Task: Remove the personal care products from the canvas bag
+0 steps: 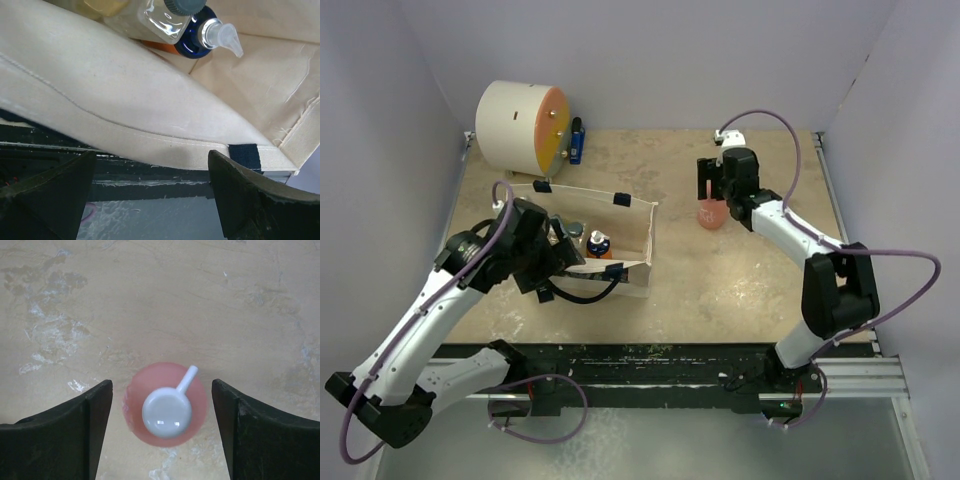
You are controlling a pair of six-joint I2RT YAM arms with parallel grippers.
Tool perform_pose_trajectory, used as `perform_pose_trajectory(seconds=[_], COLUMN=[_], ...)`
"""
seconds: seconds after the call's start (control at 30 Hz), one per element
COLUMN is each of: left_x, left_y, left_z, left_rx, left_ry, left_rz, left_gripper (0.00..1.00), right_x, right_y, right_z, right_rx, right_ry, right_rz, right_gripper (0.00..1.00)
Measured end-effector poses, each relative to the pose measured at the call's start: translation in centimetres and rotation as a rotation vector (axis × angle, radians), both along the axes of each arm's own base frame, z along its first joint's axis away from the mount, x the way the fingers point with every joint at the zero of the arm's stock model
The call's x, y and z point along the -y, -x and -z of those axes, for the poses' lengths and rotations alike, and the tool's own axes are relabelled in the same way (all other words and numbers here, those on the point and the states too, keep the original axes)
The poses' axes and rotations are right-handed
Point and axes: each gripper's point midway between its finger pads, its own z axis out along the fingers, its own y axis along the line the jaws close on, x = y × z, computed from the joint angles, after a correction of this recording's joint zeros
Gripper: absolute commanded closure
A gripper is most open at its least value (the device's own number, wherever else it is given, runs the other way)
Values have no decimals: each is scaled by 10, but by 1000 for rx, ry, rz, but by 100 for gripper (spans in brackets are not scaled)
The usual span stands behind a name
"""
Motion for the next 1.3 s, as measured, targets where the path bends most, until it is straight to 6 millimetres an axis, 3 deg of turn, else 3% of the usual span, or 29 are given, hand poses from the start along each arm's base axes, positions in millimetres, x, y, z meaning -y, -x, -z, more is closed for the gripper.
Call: perform_pose_trajectory(seconds=[0.1, 0.2, 0.27, 0.43, 0.57, 0.77, 0.87, 1.0, 1.13, 1.3], left_x=[-6, -13, -18, -22, -19, -13, -12, -6, -2, 0], left_y=[1, 5, 7, 5, 1, 5, 10, 9, 9, 11], left_z=[-7, -11, -9, -2, 8, 27, 21, 18, 25, 26], left_rx=[36, 59, 64, 60, 29, -16, 12, 19, -13, -21], left_ry=[14, 38, 46, 35, 17, 25, 67, 96, 77, 71], left_rz=[-43, -101, -135, -181, -186, -163, -151, -133, -106, -71], left_gripper=[14, 16, 17, 20, 36, 49, 54, 67, 76, 86], right_x=[0, -4, -17, -88, -146, -207, -237, -270, -284, -287], right_y=[13, 29, 41, 95, 150, 210, 224, 230, 222, 208], right_z=[-14, -51, -78, -137, -160, -180, -176, -145, -101, -63], right_rx=[-18, -1, 23, 44, 14, -9, -27, -91, -171, -216], right_ry=[-18, -59, -98, -188, -234, -229, -191, -127, -60, 25], right_rz=[8, 0, -43, -269, -472, -704, -782, -839, -837, -789], right_gripper=[15, 16, 16, 19, 22, 27, 30, 32, 33, 31])
